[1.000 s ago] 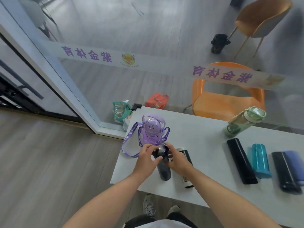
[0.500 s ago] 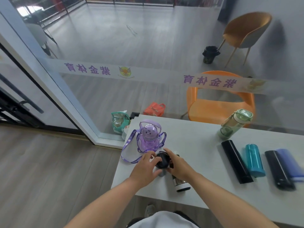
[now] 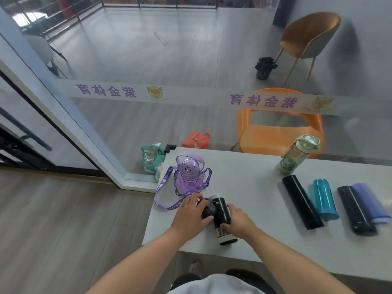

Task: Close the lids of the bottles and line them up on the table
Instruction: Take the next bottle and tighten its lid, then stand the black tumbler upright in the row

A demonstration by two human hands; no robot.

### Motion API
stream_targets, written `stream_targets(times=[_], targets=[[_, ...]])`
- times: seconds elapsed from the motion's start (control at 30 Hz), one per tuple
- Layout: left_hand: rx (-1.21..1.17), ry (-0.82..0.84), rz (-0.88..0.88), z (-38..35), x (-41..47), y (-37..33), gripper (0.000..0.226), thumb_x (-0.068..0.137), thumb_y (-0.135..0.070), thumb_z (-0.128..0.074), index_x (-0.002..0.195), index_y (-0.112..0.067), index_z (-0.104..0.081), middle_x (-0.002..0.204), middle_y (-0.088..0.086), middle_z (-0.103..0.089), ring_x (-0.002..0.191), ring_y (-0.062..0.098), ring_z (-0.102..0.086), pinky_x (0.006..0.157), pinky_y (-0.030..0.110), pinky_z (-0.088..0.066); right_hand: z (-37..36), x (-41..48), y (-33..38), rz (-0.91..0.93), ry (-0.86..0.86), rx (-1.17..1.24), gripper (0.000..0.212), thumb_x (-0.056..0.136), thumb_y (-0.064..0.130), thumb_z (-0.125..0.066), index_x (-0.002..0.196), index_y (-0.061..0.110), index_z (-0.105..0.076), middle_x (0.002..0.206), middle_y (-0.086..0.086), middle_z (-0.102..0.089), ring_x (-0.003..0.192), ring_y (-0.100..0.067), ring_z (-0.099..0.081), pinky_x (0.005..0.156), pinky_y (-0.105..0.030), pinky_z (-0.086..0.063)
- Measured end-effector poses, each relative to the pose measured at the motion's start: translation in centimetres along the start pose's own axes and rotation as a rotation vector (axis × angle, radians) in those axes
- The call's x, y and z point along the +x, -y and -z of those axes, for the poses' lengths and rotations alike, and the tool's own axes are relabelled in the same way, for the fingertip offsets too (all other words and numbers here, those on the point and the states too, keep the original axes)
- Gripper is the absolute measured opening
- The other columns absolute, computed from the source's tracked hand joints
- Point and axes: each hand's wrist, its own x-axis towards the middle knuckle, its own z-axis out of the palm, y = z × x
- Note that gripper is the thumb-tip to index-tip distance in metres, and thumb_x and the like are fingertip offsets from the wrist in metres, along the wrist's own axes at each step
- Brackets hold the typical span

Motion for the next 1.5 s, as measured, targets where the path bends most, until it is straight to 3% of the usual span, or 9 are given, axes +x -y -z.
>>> stream_targets(times=[0.17, 0.27, 0.37, 0.6, 0.73, 0.93, 1.1, 1.23, 1.5], targets=[[0.021, -0.018, 0.028, -0.5, -0.5, -0.5, 0.047, 0.081, -0.054, -0.061, 0.118, -0.026, -0.052, 0.130, 0.001, -0.044, 0.120, 0.024, -0.040, 0.102, 0.038, -0.040, -5.0, 1.8, -1.0, -0.125, 0.065, 0.112, 0.102, 0.074, 0.053, -0.068, 0.149, 0.035, -0.002, 0.114, -0.013, -0.054, 0.101, -0.034, -0.062, 0.082, -0.040, -0.054], [0.063, -0.053, 0.030, -0.5, -0.8, -1.7, 0.050, 0.081, -0.051, -0.065, 0.121, -0.025, -0.052, 0.133, 0.003, -0.045, 0.126, 0.027, -0.038, 0.105, 0.039, -0.037, -6.0, 2.4, -1.8, -0.127, 0.066, 0.264, 0.098, 0.067, 0.045, -0.070, 0.142, 0.043, -0.007, 0.101, -0.012, -0.058, 0.082, -0.031, -0.067, 0.072, -0.043, -0.061], [0.074, -0.119, 0.015, -0.7, -0.8, -3.7, 0.040, 0.084, -0.044, -0.064, 0.117, -0.022, -0.056, 0.128, 0.003, -0.049, 0.122, 0.029, -0.042, 0.105, 0.040, -0.038, -5.3, 2.0, -3.3, -0.121, 0.110, 0.271, 0.088, 0.068, 0.040, -0.068, 0.137, 0.042, -0.013, 0.102, -0.013, -0.054, 0.078, -0.031, -0.066, 0.061, -0.036, -0.061], [0.047, -0.203, -0.076, -4.4, -0.8, -10.5, 0.021, 0.089, -0.028, -0.063, 0.107, -0.017, -0.062, 0.114, 0.005, -0.056, 0.112, 0.026, -0.049, 0.101, 0.038, -0.039, -0.5, 0.8, -11.4, -0.076, 0.170, 0.164, 0.092, 0.056, 0.044, -0.068, 0.132, 0.051, -0.017, 0.104, -0.006, -0.049, 0.088, -0.030, -0.063, 0.066, -0.038, -0.063], [0.059, -0.120, -0.121, -7.9, -0.2, -13.6, 0.023, 0.088, -0.028, -0.063, 0.108, -0.017, -0.060, 0.116, 0.005, -0.058, 0.109, 0.025, -0.051, 0.095, 0.037, -0.044, 4.8, -1.0, -13.5, -0.031, 0.072, 0.052, 0.092, 0.066, 0.046, -0.066, 0.141, 0.044, -0.012, 0.116, -0.008, -0.047, 0.109, -0.033, -0.047, 0.084, -0.045, -0.056], [0.005, -0.055, 0.085, -8.8, 3.0, -16.2, 0.031, 0.084, -0.027, -0.066, 0.114, -0.021, -0.060, 0.122, 0.000, -0.057, 0.115, 0.022, -0.051, 0.094, 0.038, -0.046, 10.3, -0.1, -13.5, 0.253, -0.138, -0.038, 0.087, 0.080, 0.043, -0.070, 0.149, 0.034, -0.018, 0.123, -0.012, -0.049, 0.115, -0.033, -0.038, 0.091, -0.042, -0.047], [0.169, -0.056, 0.157, -7.6, 4.9, -15.2, 0.026, 0.083, -0.027, -0.065, 0.108, -0.022, -0.062, 0.118, 0.000, -0.060, 0.112, 0.025, -0.054, 0.095, 0.040, -0.041, 11.3, 1.3, -11.0, 0.463, -0.123, -0.132, 0.075, 0.080, 0.034, -0.072, 0.144, 0.028, -0.035, 0.130, -0.005, -0.048, 0.125, -0.029, -0.039, 0.102, -0.037, -0.043], [0.154, -0.082, 0.202, -6.5, 5.4, -13.8, 0.026, 0.081, -0.027, -0.066, 0.107, -0.024, -0.063, 0.115, -0.002, -0.061, 0.110, 0.023, -0.055, 0.093, 0.040, -0.042, 11.5, 2.0, -10.2, 0.543, -0.115, -0.176, 0.071, 0.077, 0.031, -0.074, 0.141, 0.026, -0.042, 0.135, 0.000, -0.048, 0.128, -0.025, -0.039, 0.096, -0.039, -0.048], [0.038, -0.165, 0.088, -5.5, 8.6, -14.9, 0.029, 0.087, -0.030, -0.047, 0.111, -0.022, -0.060, 0.114, -0.003, -0.060, 0.109, 0.019, -0.052, 0.094, 0.036, -0.044, 12.0, 2.0, -12.4, 0.453, 0.017, -0.045, 0.102, 0.076, 0.042, -0.080, 0.154, 0.039, -0.014, 0.149, -0.001, -0.035, 0.133, -0.025, -0.040, 0.109, -0.038, -0.042]])
